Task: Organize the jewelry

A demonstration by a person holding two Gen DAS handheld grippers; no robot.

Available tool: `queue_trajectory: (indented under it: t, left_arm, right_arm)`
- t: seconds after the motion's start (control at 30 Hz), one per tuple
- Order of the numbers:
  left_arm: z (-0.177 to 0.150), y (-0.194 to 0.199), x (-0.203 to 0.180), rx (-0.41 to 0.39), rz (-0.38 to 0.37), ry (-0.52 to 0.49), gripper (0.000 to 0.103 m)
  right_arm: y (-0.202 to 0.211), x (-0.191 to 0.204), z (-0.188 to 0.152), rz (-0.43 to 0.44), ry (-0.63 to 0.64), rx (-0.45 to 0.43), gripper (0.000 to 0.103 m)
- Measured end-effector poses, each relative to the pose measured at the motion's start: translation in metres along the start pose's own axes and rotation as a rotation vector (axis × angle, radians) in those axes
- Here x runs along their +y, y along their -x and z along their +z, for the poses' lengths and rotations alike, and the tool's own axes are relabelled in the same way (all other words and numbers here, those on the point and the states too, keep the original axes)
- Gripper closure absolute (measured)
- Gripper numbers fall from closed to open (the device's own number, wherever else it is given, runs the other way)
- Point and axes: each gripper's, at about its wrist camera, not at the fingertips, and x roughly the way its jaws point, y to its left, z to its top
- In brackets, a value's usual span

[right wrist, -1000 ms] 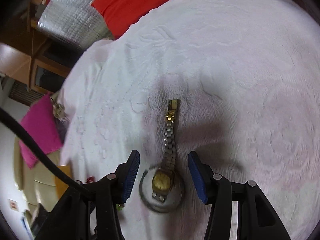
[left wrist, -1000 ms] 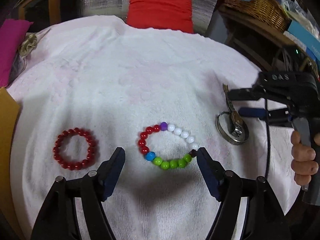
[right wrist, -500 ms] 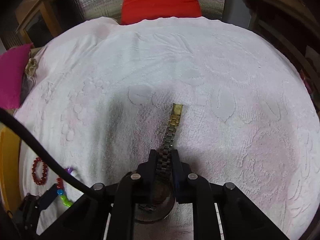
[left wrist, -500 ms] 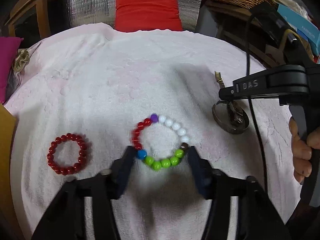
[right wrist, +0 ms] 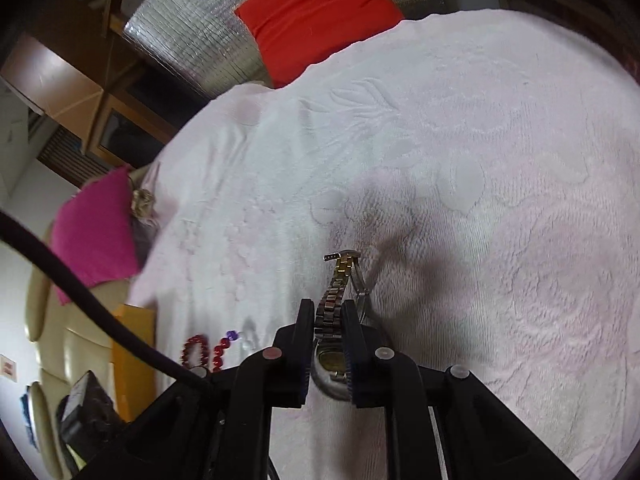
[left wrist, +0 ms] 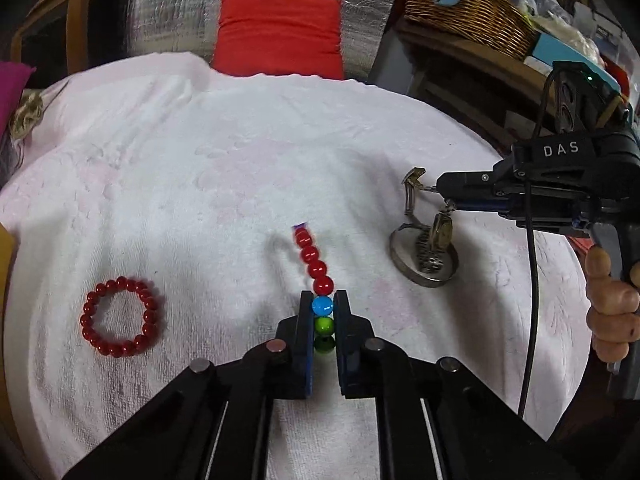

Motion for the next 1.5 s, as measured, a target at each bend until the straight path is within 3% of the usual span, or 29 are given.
queue_trajectory:
  t: [0.63, 0.67, 0.7, 0.8, 0.97, 1.17, 1.3, 1.5]
  left_arm:
    - [0.005, 0.031, 0.004, -0.084, -0.021, 0.021, 0.093]
    - [0.006, 0.033, 0.005, -0.089, -0.023, 0.022, 0.093]
    - [0.005, 0.035, 0.004, -0.092, -0.023, 0.023, 0.093]
    - [0.005, 0.042, 0.008, -0.105, -0.024, 0.026, 0.093]
    - [0.001, 0.045, 0.011, -0.102, -0.015, 0.028, 0.093]
    - [0.001, 0.044, 0.013, -0.096, -0.011, 0.025, 0.093]
    - [0.002, 0.045, 0.012, -0.102, -0.014, 0.018, 0.093]
    - [0.002, 0.044, 0.013, -0.097, -0.009, 0.023, 0.093]
  right_arm:
    - [0.023, 0.008, -0.008, 0.181, -0.047, -0.038, 0.088]
    - [0.024, 0.010, -0.009, 0.192, -0.043, -0.041, 0.089]
    - [0.026, 0.012, -0.010, 0.209, -0.039, -0.046, 0.096]
    - [0.033, 0.018, -0.011, 0.245, -0.021, -0.073, 0.096]
    - [0.031, 0.025, -0.013, 0.159, 0.032, -0.066, 0.096]
    - [0.004, 0.020, -0.020, 0.057, 0.057, 0.072, 0.090]
    - [-0.011, 0.008, -0.022, 0.006, 0.026, 0.138, 0.077]
    - [-0.024, 0.012, -0.035, -0.021, 0.055, 0.216, 0.075]
